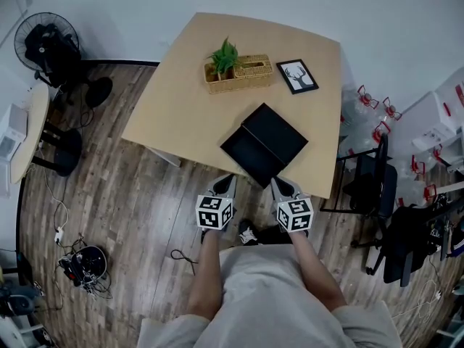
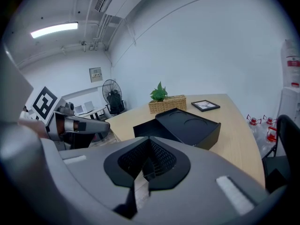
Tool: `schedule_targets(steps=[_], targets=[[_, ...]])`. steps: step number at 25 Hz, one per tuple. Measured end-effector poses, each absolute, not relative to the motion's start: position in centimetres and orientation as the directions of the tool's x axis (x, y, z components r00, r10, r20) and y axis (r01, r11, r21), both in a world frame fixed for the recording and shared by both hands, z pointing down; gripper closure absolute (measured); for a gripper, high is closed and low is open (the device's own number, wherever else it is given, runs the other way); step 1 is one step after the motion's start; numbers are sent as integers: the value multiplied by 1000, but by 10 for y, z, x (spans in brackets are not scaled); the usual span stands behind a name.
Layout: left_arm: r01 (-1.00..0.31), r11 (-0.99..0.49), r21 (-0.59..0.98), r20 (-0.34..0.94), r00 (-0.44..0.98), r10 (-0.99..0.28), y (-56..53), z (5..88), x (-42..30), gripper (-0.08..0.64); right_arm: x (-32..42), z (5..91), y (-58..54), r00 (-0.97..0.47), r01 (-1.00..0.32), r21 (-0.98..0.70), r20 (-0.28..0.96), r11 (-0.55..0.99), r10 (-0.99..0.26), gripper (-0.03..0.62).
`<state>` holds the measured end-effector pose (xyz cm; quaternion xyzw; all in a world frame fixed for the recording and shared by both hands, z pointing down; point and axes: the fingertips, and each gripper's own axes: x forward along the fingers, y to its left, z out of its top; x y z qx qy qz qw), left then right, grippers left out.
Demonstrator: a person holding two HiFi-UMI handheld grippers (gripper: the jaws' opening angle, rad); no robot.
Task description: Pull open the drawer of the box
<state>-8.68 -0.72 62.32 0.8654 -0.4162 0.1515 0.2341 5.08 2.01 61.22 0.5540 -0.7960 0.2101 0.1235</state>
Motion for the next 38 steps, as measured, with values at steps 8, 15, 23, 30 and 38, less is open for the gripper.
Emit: schedule_targets(steps=[8, 15, 23, 30, 38], targets=[[-782, -560, 275, 469, 617, -632, -8, 628, -78, 505, 51, 617, 26, -366, -930, -202, 433, 307, -824, 591], [-771, -580, 262, 490, 625, -608, -2, 632, -68, 505, 60, 618, 31, -359, -932, -218, 426, 291, -830, 591], [-774, -580, 256, 500, 619, -605, -5, 635, -67, 505, 60, 619, 30, -363, -930, -215, 425, 297, -829, 591], [-779, -574, 253, 513, 611, -603, -9, 637, -69, 505, 60, 621, 25, -372, -927, -224, 428, 302, -824, 591], [-787, -562, 255, 516, 602, -609, -12, 638, -77, 505, 52, 621, 23, -382, -923, -222, 433, 314, -816, 591]])
